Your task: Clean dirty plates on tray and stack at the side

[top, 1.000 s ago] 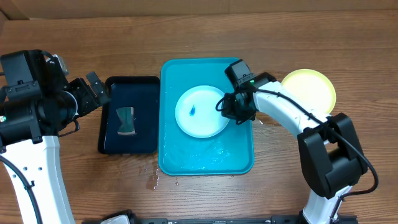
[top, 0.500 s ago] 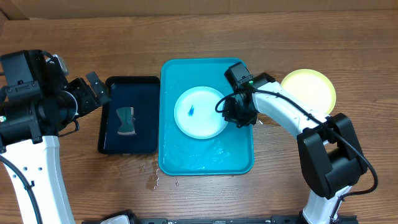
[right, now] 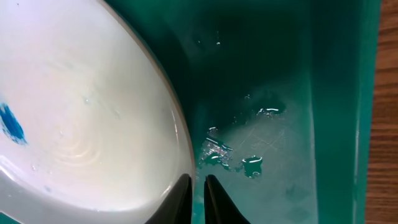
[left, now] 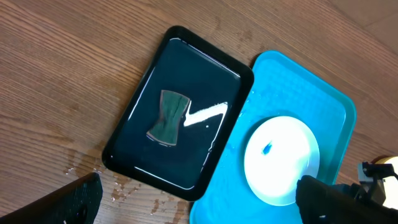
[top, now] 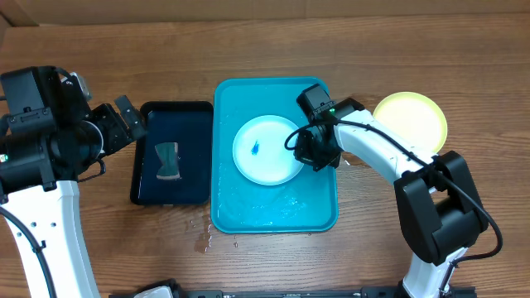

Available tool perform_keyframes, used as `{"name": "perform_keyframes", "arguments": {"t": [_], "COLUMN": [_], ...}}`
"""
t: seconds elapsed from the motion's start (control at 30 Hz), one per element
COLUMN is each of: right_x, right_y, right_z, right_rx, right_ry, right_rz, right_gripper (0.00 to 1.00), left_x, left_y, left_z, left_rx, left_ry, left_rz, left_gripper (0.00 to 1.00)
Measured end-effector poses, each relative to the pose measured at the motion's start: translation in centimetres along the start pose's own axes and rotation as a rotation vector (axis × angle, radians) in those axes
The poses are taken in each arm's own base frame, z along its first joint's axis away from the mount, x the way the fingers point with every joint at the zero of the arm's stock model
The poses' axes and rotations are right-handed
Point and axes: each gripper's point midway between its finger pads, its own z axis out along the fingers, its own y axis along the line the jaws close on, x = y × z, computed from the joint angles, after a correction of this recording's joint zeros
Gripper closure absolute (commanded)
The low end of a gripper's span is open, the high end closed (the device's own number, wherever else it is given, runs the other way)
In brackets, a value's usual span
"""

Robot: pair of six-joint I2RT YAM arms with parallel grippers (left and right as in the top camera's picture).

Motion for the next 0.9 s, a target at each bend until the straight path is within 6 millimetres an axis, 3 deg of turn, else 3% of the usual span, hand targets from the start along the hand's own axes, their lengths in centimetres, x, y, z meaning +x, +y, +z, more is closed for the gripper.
{"name": "perform_keyframes", "arguments": {"t": [0.27,0.33,0.5,0.67,0.77,0.8,0.87,0.9], "right_x": [-1.0,-1.1,-1.5,-1.2,-1.0,-0.9,-0.7,-0.5], "right_y": [1.0,0.9,0.1,-0.6,-0.6,-0.5,-0.1,0.1], "right_z": [0.0,0.0,0.0,0.0,0.1,0.3,0.7,0.9], "right_rx": [-0.04,-0.036,0.005,0.041,0.049,0.047,0.037,0.034], "right_ry": [-0.042,-0.047,-0.072,-0.068,-0.071,-0.074,-0.081,-0.083], "right_rz": [0.034,0.039,0.046,0.053,0.045,0.04,0.025,0.018], "right_gripper": [0.88,0.88,0.77,0.77,0.78,0.81,0.96,0.96], "left_x": [0.0,0.0,0.0,0.0,0.0,0.0,0.0,0.0], "left_y": [0.0,0.0,0.0,0.0,0.0,0.0,0.0,0.0], "left_z": [0.0,0.0,0.0,0.0,0.0,0.0,0.0,0.0], "left_rx": [0.0,0.0,0.0,0.0,0.0,0.0,0.0,0.0], "left_ry": [0.0,0.0,0.0,0.0,0.0,0.0,0.0,0.0], "left_rz": [0.0,0.0,0.0,0.0,0.0,0.0,0.0,0.0], "left_gripper": [0.0,0.0,0.0,0.0,0.0,0.0,0.0,0.0]}}
